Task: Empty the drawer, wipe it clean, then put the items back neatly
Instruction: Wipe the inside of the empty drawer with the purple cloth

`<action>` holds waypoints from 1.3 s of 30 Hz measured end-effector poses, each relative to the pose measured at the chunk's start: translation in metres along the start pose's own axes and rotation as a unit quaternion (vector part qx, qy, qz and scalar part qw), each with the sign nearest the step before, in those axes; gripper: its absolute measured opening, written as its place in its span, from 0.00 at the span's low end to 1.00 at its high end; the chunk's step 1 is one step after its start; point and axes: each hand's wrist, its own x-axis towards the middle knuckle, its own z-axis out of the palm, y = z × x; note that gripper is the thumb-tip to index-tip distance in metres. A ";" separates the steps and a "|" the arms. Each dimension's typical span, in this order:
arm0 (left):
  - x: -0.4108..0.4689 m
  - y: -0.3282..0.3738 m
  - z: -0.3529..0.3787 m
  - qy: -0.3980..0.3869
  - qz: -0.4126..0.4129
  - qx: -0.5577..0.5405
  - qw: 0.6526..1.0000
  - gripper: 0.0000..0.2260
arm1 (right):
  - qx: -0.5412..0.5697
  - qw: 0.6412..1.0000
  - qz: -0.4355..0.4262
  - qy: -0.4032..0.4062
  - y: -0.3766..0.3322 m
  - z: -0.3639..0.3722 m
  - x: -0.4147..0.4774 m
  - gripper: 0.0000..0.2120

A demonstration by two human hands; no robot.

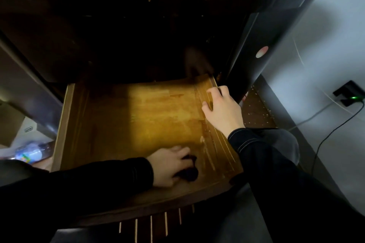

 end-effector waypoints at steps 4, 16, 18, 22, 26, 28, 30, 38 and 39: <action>-0.001 -0.003 0.000 -0.006 0.023 -0.053 0.998 0.18 | -0.002 1.000 -0.002 -0.001 0.003 0.002 0.001 0.19; 0.021 -0.025 -0.013 0.067 -0.096 -0.028 0.993 0.17 | -0.001 1.000 -0.003 0.007 0.004 0.004 0.001 0.19; 0.016 -0.005 -0.007 0.024 -0.027 -0.024 0.999 0.18 | -0.001 1.000 -0.001 0.005 0.004 0.005 0.002 0.19; 0.017 0.019 0.003 -0.044 0.100 -0.060 0.992 0.19 | 0.001 1.000 -0.002 0.003 0.006 0.008 0.002 0.20; 0.029 -0.014 -0.003 0.016 0.015 -0.045 0.999 0.20 | 0.004 1.000 -0.003 0.008 0.008 0.010 0.003 0.19; 0.034 -0.037 -0.009 0.067 -0.069 -0.039 0.995 0.19 | 0.003 1.000 -0.002 0.008 0.007 0.009 0.002 0.19; 0.035 -0.051 -0.015 0.102 -0.135 -0.038 0.985 0.18 | 0.004 1.000 -0.003 0.007 0.007 0.007 0.002 0.19; 0.029 0.008 0.003 -0.019 0.103 -0.074 0.992 0.21 | -0.001 1.000 -0.004 0.009 0.005 0.008 0.003 0.18; 0.031 0.011 0.003 -0.029 0.122 -0.080 0.989 0.22 | 0.000 1.000 -0.003 0.010 0.006 0.008 0.003 0.18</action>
